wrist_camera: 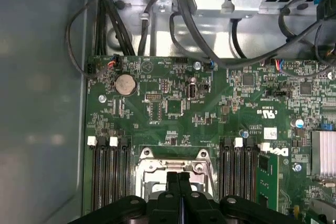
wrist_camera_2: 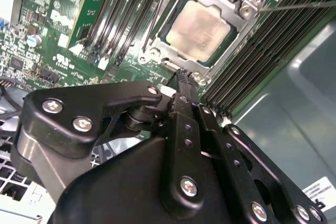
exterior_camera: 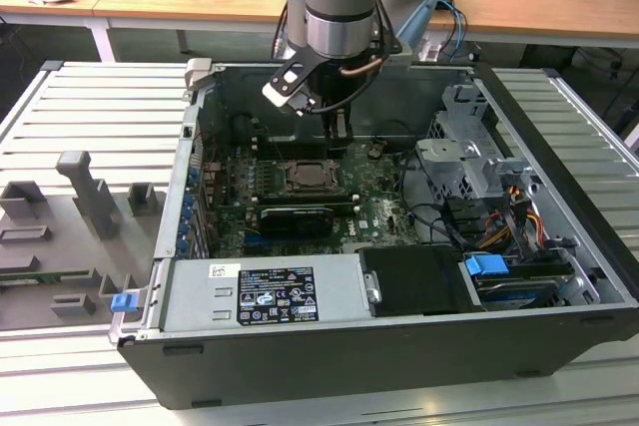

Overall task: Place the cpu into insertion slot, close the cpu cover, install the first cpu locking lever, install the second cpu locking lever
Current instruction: 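Close the cpu cover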

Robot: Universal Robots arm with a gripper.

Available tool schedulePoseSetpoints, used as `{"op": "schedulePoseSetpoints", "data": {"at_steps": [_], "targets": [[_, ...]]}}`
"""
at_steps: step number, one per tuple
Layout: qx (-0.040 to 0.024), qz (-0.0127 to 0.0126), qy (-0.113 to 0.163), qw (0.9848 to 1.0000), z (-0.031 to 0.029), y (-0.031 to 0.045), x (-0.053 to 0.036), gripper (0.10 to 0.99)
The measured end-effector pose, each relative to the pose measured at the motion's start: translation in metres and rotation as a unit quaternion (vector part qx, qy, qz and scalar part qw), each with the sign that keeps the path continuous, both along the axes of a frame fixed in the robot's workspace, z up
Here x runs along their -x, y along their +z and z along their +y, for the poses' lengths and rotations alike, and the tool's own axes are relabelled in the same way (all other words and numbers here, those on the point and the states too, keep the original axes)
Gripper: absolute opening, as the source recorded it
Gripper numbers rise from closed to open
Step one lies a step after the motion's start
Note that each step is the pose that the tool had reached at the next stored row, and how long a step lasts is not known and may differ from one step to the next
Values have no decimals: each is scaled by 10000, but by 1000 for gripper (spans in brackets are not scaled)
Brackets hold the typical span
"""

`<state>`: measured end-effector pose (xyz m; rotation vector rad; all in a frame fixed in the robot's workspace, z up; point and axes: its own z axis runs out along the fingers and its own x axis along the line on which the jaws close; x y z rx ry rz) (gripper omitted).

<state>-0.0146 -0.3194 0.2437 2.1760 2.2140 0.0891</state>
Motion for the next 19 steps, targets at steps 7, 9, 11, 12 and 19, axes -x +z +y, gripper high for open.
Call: {"op": "schedulePoseSetpoints", "data": {"at_steps": [7, 9, 11, 12, 19], "targets": [[2, 1, 0, 10000, 0, -51, 65, 106], [1, 1, 0, 10000, 0, -53, 78, 106], [0, 0, 0, 10000, 0, -56, 92, 106], [0, 0, 0, 10000, 0, -58, 101, 106], [0, 0, 20, 10000, 1, -96, 198, 106]]}}
